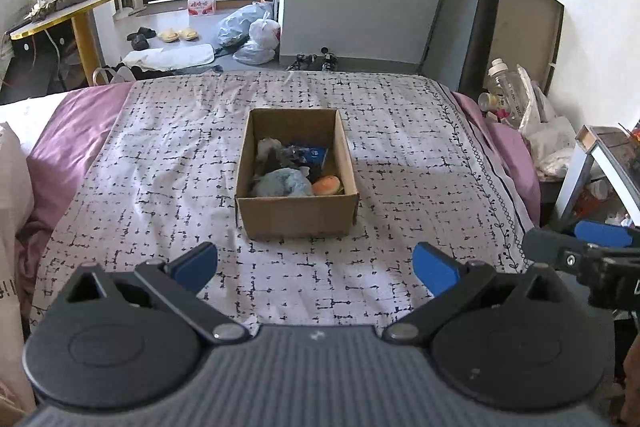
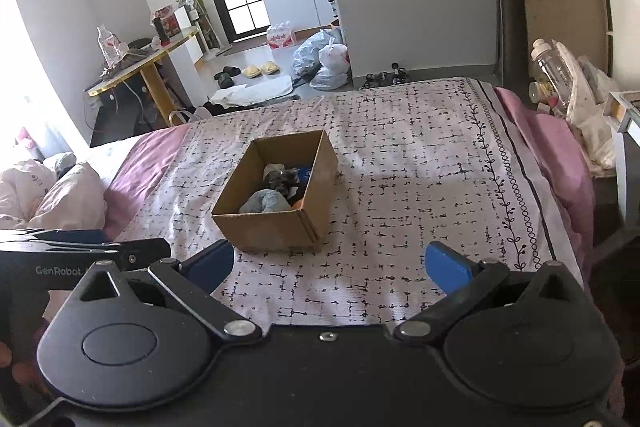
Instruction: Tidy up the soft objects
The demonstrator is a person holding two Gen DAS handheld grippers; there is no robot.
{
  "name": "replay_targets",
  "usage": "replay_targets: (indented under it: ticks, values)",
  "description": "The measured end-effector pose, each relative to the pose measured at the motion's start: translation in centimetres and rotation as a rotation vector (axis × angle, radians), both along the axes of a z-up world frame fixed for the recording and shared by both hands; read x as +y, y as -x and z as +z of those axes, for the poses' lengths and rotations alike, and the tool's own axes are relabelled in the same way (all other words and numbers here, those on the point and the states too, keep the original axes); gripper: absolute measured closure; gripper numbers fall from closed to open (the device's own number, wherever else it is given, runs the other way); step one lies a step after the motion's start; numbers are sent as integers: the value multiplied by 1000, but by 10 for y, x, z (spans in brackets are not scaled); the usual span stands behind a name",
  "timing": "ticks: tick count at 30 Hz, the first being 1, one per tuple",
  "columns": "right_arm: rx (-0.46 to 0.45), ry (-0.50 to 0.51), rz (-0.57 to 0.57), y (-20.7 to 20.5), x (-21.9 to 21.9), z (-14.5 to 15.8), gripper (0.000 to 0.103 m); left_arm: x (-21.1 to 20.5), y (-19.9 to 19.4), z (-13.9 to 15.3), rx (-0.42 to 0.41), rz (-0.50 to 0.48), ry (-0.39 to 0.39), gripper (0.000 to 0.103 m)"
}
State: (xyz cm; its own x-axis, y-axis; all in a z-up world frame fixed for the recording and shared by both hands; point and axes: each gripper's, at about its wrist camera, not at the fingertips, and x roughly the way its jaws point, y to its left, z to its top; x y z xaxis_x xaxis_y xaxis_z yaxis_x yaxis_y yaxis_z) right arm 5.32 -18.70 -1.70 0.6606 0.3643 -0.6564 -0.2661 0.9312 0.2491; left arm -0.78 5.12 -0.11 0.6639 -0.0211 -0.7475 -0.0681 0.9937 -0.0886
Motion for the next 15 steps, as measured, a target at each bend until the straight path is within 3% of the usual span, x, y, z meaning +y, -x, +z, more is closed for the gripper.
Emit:
replay_targets:
  ticks: [15]
  values:
    - [-19, 39, 5, 3, 7, -3, 0, -3, 2, 5, -27, -25, -15, 0]
